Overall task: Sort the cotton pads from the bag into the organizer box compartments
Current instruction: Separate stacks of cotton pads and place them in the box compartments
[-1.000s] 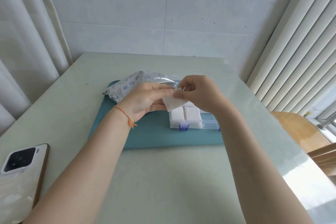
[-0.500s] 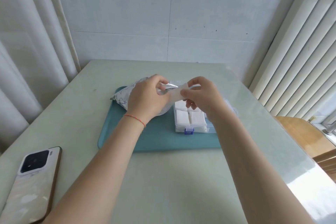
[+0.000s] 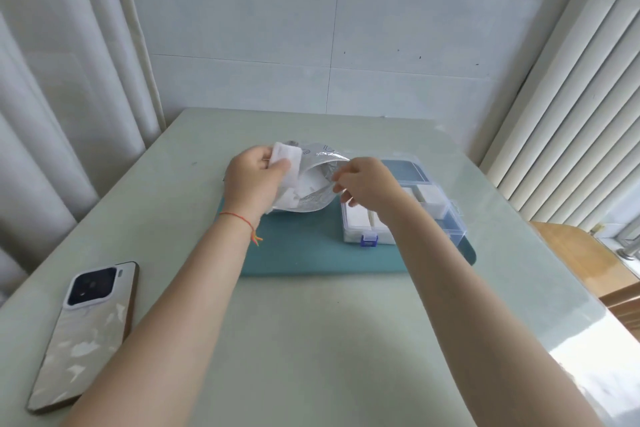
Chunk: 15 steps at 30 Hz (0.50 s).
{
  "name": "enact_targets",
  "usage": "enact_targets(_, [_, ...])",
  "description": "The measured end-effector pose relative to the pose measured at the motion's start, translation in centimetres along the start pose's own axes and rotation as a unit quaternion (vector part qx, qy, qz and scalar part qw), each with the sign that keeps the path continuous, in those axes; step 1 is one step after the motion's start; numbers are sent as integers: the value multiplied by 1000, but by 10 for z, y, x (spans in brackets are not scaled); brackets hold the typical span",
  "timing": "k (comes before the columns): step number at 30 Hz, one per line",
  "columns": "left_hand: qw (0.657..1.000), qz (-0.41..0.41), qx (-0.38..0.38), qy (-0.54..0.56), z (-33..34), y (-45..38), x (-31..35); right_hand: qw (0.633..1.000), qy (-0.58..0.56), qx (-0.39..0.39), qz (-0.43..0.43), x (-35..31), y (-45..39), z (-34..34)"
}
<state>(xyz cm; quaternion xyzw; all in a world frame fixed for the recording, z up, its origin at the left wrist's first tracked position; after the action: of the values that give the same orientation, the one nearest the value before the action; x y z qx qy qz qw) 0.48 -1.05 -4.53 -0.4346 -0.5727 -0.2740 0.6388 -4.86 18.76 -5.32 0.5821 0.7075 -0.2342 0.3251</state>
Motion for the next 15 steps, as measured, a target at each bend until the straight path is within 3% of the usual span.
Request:
enact_targets(4, [991,-100,18,85,-17,1,-37,997,77,-23,-6,4,-5,28])
enact_targets(15, [955,-180,52,230,-23,8,-73,993,43,-77,84,-4,-27,91])
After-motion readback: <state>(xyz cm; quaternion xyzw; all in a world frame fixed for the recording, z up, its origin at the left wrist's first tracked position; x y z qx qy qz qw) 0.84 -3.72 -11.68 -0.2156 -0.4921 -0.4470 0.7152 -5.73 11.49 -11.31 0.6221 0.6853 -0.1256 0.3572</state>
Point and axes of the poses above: each hand's wrist, its own y-axis away from the middle knuckle, its own z-axis out of the palm, x = y × z, the point moved 10 cm from there along -y, towards the middle knuckle, and after that the axes turned 10 degrees about y, right-handed, at the moved point
